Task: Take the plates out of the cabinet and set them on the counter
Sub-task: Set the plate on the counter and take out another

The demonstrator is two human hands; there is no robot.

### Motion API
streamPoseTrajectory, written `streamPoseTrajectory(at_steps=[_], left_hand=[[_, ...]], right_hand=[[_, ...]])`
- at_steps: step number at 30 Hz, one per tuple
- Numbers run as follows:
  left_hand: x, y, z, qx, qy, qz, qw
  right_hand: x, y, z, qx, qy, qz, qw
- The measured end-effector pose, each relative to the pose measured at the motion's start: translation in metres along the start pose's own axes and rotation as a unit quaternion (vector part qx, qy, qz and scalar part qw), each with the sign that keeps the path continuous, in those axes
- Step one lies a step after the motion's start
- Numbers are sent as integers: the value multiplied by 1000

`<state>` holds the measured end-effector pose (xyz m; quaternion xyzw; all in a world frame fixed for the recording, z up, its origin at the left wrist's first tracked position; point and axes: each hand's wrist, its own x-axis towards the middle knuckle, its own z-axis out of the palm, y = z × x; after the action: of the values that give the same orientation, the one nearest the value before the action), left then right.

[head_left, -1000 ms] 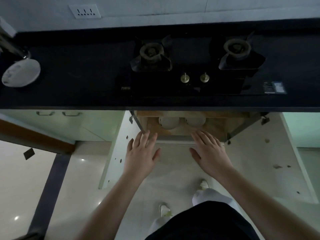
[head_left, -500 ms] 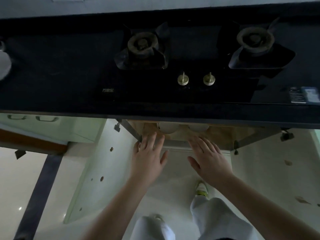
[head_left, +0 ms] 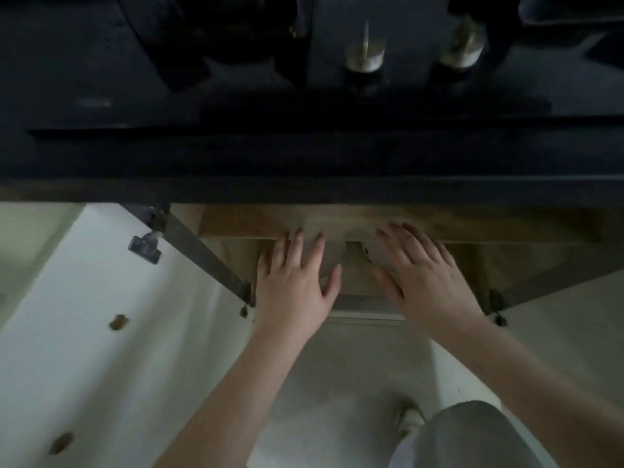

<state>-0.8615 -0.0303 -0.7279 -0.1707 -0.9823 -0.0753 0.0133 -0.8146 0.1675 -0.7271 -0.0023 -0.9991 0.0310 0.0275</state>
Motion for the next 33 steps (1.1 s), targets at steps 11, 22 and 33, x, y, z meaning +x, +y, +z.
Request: streamPoseTrajectory(at_steps=[11, 22, 33], left_hand=[[59, -5, 91, -57, 181, 46, 981], [132, -49, 94, -127, 196, -1, 972], [207, -63, 69, -540, 81, -250, 800]], right_hand=[[54, 20, 86, -16, 127, -37, 991], [127, 41, 90, 134, 163, 63, 975], [196, 59, 55, 465, 54, 270, 842]])
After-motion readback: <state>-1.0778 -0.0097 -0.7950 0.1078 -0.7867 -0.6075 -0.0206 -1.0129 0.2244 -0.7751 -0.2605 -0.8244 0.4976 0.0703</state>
